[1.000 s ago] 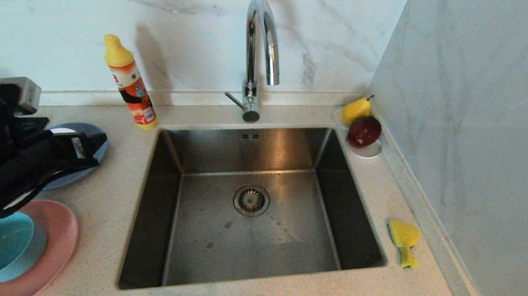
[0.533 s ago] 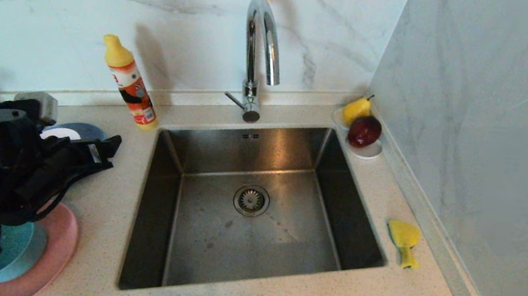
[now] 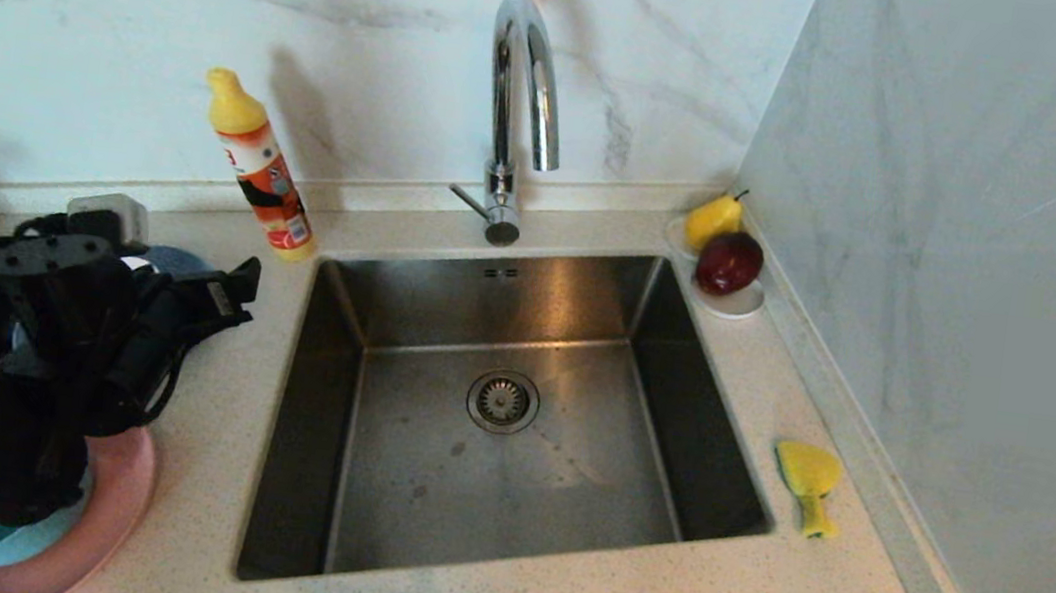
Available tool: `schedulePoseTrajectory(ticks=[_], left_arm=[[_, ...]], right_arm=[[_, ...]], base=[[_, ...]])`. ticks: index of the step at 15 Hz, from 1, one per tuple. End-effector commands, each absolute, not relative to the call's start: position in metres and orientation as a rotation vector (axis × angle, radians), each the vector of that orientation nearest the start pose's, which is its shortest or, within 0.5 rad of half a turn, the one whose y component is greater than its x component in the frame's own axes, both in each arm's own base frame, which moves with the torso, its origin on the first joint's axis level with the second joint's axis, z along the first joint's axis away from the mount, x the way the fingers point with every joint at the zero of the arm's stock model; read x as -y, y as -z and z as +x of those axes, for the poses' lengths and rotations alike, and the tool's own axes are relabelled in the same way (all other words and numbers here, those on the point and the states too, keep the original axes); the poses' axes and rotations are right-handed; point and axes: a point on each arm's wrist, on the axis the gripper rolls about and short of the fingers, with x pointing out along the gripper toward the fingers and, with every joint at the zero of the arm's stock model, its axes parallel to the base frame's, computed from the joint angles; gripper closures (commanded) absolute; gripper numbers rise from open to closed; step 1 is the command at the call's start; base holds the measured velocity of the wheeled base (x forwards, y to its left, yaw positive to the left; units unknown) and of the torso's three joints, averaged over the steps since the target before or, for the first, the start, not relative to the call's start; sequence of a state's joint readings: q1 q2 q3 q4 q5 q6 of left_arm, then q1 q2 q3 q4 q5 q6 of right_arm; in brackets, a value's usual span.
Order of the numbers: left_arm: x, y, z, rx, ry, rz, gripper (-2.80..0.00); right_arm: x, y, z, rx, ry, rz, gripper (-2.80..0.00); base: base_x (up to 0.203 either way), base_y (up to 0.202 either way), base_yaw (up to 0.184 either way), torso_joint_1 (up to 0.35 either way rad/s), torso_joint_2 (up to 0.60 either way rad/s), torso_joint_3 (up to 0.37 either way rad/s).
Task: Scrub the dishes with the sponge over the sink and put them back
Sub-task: Grab the dish soap
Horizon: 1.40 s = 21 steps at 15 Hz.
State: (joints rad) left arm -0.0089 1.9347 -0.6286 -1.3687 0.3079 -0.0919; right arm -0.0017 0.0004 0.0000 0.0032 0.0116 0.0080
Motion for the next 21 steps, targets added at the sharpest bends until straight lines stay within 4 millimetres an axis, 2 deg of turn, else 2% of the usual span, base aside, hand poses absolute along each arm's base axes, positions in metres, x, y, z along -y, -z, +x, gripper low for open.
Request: schedulePoseTrajectory(ticks=[1, 9, 14, 21], left_arm=[[-0.004, -0.127, 0.343, 0.074, -0.3, -0.102, -2.8], [-0.004, -0.129, 0.378, 0.143, -0.301, -0.114, -2.8], [-0.003, -0.135, 0.393, 0.178, -0.299, -0.117, -2.8], [-0.003, -0.134, 0.416, 0.205, -0.299, -0.084, -2.8]], right_arm=[[0.0, -0.075, -0.023, -0.003, -0.011, 0.008, 0.0], [0.0, -0.075, -0.023, -0.003, -0.011, 0.008, 0.0], [0.0, -0.075, -0.023, -0.003, -0.011, 0.008, 0.0], [0.0, -0.075, -0.023, -0.003, -0.011, 0.008, 0.0]], base=[[0.0, 0.0, 0.0, 0.0, 0.0, 0.0], [0.0, 0.0, 0.0, 0.0, 0.0, 0.0], [0.0, 0.0, 0.0, 0.0, 0.0, 0.0], [0.0, 0.0, 0.0, 0.0, 0.0, 0.0]])
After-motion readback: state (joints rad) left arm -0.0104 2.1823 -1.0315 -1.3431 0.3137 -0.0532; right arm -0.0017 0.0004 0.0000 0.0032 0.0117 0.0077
